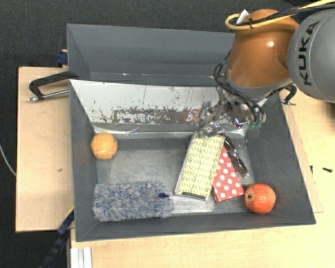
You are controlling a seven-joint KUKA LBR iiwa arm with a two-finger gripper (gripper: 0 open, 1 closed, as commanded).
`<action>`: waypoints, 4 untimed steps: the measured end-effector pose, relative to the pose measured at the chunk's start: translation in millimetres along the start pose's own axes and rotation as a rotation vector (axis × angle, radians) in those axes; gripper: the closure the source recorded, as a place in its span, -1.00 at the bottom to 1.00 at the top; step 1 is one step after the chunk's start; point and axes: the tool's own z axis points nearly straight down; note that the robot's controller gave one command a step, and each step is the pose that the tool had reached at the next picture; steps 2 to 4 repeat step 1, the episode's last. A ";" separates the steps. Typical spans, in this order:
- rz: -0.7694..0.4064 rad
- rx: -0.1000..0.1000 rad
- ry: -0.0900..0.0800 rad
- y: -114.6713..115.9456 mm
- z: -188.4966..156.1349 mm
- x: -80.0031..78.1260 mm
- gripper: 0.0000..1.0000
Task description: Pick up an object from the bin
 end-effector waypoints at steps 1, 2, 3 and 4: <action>-0.062 -0.002 0.007 -2.2 -51.1 22.8 1.00; -0.062 -0.002 0.007 -2.2 -51.1 22.8 1.00; -0.062 -0.002 0.007 -2.2 -51.1 22.8 1.00; -0.062 -0.002 0.007 -2.2 -51.1 22.8 1.00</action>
Offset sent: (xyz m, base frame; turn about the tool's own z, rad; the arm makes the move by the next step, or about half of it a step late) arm -0.0129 -0.0241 0.1026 -0.1136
